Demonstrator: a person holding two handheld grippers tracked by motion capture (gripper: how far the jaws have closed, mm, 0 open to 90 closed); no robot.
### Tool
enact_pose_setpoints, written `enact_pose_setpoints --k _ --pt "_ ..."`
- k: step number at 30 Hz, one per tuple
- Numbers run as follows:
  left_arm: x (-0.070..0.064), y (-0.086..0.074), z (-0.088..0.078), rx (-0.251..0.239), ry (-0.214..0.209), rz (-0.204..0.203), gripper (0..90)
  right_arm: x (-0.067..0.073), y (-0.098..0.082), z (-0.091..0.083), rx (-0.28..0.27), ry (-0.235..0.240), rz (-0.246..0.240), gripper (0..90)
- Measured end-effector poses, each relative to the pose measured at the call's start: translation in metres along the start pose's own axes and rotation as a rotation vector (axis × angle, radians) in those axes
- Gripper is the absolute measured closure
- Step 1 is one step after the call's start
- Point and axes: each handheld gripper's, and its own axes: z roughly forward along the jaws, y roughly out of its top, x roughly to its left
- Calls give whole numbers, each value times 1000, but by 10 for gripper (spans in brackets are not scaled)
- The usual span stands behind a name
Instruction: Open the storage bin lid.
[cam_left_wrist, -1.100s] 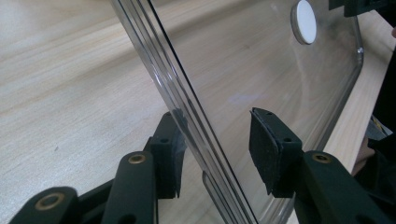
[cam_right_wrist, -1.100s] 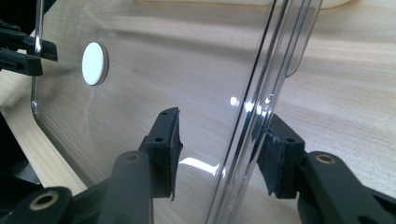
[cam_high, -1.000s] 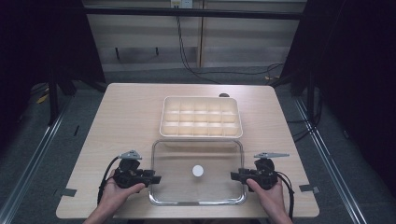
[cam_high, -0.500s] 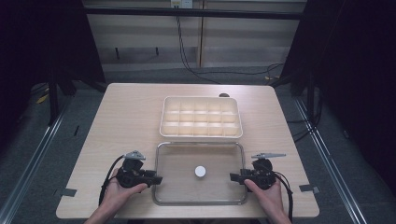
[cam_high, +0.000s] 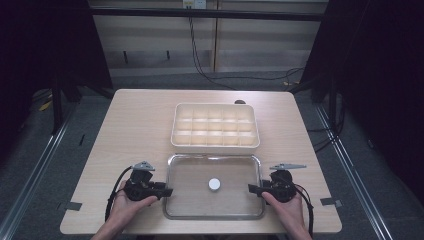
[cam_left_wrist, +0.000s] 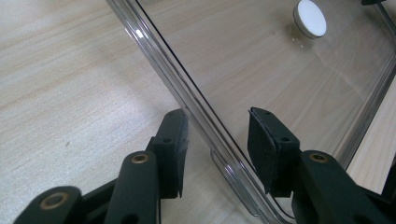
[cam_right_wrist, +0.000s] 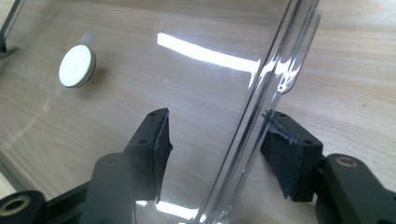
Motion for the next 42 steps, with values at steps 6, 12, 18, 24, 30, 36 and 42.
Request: enact_pose_setpoints --k 6,12,18,24,30,36,42 --pt "-1 0 0 6 4 3 571 -6 0 -1 -14 -6 14 482" --pt "-3 0 0 9 23 16 537 -8 0 -2 -23 8 10 486" --pt "-2 1 -7 -48 19 10 534 -11 1 -9 -74 26 17 496" --pt "-5 3 -11 -72 5 28 468 -10 2 -16 -98 58 3 428" --pt "-17 16 -29 -102 46 87 388 -9 7 -33 -140 106 -56 360" --pt "-21 31 -36 -161 35 127 356 -14 11 -48 -164 81 -84 332" --pt "-2 19 -35 -213 64 95 332 -31 7 -68 -242 73 -95 309"
